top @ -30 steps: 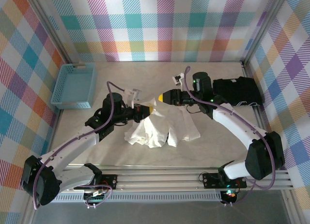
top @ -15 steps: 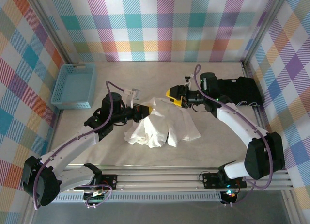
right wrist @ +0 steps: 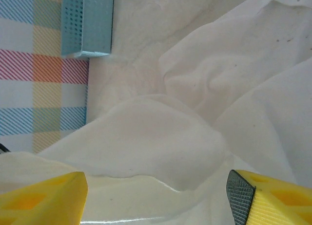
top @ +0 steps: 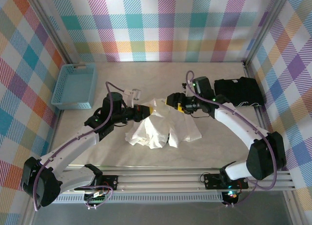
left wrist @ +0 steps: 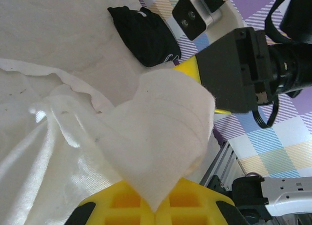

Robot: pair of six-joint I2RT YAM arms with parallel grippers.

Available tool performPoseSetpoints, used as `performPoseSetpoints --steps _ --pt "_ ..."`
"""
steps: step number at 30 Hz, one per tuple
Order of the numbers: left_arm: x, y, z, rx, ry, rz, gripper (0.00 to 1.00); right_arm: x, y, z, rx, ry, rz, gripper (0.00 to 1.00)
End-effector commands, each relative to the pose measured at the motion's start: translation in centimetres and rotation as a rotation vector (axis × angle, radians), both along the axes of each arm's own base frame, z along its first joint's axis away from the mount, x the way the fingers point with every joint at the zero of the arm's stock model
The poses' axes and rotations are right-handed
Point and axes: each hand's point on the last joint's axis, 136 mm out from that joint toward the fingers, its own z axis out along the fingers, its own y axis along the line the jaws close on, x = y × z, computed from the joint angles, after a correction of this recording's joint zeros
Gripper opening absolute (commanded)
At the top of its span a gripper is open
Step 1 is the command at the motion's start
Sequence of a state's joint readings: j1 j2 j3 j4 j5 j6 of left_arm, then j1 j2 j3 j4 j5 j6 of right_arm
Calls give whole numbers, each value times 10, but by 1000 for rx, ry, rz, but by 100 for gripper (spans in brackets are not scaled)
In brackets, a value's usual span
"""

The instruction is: Fold the inside-out t-shirt

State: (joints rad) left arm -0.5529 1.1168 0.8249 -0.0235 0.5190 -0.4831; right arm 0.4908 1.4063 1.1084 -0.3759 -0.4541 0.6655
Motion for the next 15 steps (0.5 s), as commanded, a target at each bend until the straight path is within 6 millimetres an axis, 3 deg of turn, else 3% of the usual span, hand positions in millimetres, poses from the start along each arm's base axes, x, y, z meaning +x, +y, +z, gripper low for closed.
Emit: performPoseSetpoints --steps 1,8,11,15 --pt "5 1 14 -25 -5 11 0 1 -1 -8 -147 -61 16 76" --pt "4 0 17 -30 -12 6 0 5 16 -16 -196 -118 66 63" --pt "4 2 17 -24 -20 10 0 11 20 -13 -193 -166 83 49" --pt "5 7 12 -4 -25 30 0 11 18 6 -183 -286 118 19"
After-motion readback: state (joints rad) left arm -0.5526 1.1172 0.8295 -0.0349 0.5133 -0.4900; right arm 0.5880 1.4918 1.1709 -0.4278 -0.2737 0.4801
